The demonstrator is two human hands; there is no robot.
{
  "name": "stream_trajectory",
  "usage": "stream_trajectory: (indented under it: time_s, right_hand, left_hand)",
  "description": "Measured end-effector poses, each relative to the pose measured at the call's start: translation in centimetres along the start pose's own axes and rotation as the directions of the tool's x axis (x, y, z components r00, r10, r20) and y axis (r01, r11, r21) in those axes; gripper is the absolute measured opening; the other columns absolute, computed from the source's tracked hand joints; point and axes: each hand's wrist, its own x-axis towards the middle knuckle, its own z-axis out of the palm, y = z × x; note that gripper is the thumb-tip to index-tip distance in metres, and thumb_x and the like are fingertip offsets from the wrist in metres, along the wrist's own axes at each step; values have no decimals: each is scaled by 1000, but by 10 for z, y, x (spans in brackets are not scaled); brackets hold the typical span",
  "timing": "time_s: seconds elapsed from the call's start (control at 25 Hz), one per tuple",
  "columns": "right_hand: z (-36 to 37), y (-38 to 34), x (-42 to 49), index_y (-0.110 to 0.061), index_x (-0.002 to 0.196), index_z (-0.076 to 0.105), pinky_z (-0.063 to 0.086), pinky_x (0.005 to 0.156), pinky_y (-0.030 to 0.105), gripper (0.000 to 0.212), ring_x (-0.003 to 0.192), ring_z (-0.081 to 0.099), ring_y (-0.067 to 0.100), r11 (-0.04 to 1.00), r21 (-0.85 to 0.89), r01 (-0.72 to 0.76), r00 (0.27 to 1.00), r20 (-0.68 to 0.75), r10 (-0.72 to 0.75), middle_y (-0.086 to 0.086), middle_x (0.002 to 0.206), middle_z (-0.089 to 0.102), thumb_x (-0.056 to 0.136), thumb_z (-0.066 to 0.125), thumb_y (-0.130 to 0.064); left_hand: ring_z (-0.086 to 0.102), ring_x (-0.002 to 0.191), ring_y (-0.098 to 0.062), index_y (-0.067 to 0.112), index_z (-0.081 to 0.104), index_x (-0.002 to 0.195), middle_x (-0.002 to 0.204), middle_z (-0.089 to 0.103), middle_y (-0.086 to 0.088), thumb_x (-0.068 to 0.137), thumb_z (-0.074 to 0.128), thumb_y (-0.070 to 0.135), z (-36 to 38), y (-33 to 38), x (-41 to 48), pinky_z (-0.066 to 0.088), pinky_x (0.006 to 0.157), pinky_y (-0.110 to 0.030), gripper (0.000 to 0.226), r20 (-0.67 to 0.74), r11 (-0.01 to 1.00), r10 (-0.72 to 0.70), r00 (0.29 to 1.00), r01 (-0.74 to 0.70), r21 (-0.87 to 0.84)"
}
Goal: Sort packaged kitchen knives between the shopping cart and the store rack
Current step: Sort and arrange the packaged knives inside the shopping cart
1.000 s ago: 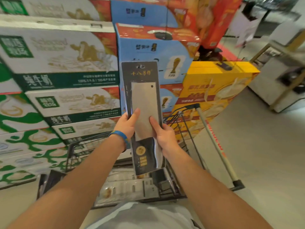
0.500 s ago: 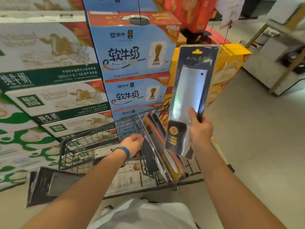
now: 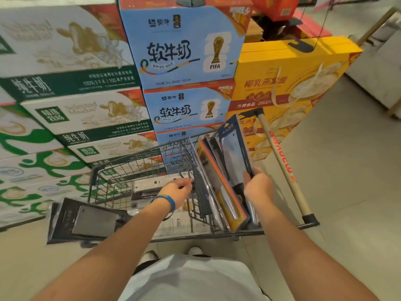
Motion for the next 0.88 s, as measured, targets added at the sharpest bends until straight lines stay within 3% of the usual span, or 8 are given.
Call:
stream_trajectory:
  time_s: [0.24,0.36,0.44,0.52,0.6,0.68,0.8,0.88]
  right_hand:
    - [6,-7,31,-18,149,46,48,97,40,50,128,56,36,957,-289,10,962,264,70,12,141,60,106,47,-42]
    - [12,-14,19,-14,156,35,45,103,43,62,135,49,33,904,-420,83,975,220,13,11,149,50,103,52,-43]
    - [18,-17,-4,-12,153,38,45,100,45,61,132,48,34,850,-484,209,978,103,-182,12,148,50,102,55,-40]
    - [27,-24,-28,-8,138,56,49,89,45,45,114,58,38,831,-355,430,885,-20,-466,17,129,62,100,59,-33]
    - [34,-44,-53,-14,119,66,51,73,38,27,91,63,29,827,-84,556,828,-28,-560,7,105,67,102,56,-33]
    - [45,-67,-83,-20,103,69,45,64,28,24,77,61,15,765,118,633,760,90,-643,-7,89,64,104,51,-36]
    - [75,-88,-127,-21,85,66,38,58,17,30,67,54,7,622,267,736,552,295,-780,-11,74,62,102,48,-37]
    - [107,-86,-144,-21,92,68,41,62,26,29,73,57,9,695,281,662,506,516,-691,-7,81,67,104,47,-37]
  left_hand:
    - [65,83,2,32,58,129,124,54,14,103,47,34,0,3,-5,46,52,-7,28,41,999,-6,999,8,-46]
    - [68,84,5,38,61,116,117,58,18,102,48,34,-2,-3,-13,54,62,-14,19,74,993,13,997,-4,-122]
    - [70,80,4,36,66,106,113,66,15,103,48,31,-6,-14,-20,52,63,-14,19,17,975,20,1000,-16,-224]
    - [72,75,-2,29,70,97,106,72,8,103,48,27,-14,-31,-24,50,64,-18,22,-101,948,-44,994,9,-318]
    - [70,69,-8,24,69,95,100,73,5,102,49,24,-25,-50,-28,49,64,-24,22,-168,925,-158,973,86,-371]
    - [67,69,-12,21,68,97,95,73,3,102,50,25,-36,-73,-31,51,64,-27,19,-180,920,-249,952,174,-351]
    - [65,64,-11,21,68,94,91,74,1,101,53,24,-50,-108,-34,50,54,-19,17,-209,912,-311,927,230,-338]
    - [63,56,-5,19,68,95,91,73,-1,101,52,22,-56,-128,-32,47,48,-15,18,-226,907,-325,918,235,-351]
